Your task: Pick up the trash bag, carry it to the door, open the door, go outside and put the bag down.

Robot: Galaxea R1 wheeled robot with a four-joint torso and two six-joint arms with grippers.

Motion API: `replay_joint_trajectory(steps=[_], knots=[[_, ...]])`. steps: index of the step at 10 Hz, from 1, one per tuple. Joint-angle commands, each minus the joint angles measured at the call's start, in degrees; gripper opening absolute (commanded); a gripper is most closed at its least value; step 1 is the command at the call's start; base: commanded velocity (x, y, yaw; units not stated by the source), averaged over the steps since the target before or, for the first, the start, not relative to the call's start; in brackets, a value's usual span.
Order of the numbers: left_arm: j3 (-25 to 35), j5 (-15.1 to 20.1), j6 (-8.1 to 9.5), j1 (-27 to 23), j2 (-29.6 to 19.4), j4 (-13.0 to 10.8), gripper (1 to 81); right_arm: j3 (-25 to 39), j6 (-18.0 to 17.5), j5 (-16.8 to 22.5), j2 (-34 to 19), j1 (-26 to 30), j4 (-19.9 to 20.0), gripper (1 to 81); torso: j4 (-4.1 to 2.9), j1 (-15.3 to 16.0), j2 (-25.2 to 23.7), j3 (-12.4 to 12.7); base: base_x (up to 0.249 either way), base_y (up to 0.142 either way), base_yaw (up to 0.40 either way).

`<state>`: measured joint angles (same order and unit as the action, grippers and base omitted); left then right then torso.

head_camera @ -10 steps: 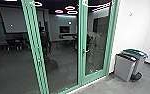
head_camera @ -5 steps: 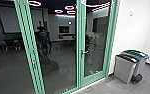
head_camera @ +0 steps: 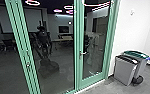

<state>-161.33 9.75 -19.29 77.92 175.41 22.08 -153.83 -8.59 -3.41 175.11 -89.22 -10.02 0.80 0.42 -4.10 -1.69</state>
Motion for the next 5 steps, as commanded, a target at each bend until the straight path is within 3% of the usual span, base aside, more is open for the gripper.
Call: replay_joint_trajectory(steps=[1, 5], knots=[[-0.13, 3.26, -0.31, -4.31, 0.12, -0.19, 1.0, 0.39, 0.33, 2.45, 0.71, 2.95, -0.35, 81.1, 0.0, 0.0, 0.0, 0.0, 0.143, -0.092, 0.0], [-0.13, 3.26, -0.31, -4.31, 0.3, -0.19, 1.0, 0.39, 0.33, 2.45, 0.8, 3.03, -0.44, 81.1, 0.0, 0.0, 0.0, 0.0, 0.143, -0.092, 0.0]])
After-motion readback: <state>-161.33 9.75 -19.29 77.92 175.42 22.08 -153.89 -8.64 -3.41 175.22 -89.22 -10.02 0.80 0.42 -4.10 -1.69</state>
